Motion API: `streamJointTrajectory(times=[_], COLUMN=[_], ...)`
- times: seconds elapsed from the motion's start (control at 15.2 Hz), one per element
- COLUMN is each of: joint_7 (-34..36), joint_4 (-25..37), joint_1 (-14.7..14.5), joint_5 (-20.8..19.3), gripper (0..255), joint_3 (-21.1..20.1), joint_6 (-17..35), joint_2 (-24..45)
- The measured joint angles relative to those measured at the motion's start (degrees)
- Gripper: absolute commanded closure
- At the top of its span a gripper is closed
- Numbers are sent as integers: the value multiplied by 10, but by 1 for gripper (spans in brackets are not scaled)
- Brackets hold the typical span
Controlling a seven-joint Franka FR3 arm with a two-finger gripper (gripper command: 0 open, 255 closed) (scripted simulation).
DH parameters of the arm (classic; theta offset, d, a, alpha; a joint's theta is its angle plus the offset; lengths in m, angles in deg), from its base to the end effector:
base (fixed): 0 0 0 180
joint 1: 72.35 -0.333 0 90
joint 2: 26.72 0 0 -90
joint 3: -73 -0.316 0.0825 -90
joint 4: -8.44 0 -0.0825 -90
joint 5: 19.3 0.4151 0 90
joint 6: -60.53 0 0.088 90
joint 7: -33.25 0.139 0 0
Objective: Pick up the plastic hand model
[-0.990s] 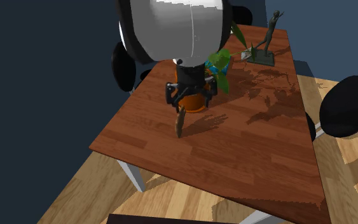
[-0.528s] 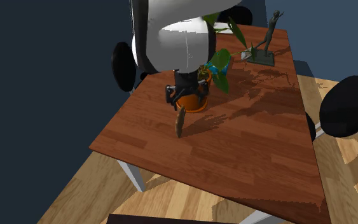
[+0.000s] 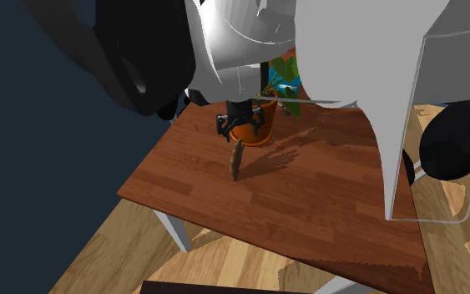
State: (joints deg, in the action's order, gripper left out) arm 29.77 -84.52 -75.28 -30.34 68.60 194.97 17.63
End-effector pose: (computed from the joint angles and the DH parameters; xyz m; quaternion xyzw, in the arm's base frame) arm 0.6993 0.0792 0.1103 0.9872 0.1524 -0.0214 0.0408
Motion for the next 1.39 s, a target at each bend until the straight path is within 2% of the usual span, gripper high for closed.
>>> streamJointTrajectory(times=[0.53, 0.59, 1.39], joint_7=[5, 5, 4], joint_4=[43, 43, 39], joint_1=[-7, -7, -5], joint_5=[-5, -5, -5], gripper=[0, 255, 255], joint_3=[3, 3, 2], joint_6=[19, 22, 20], joint_2=[57, 58, 54])
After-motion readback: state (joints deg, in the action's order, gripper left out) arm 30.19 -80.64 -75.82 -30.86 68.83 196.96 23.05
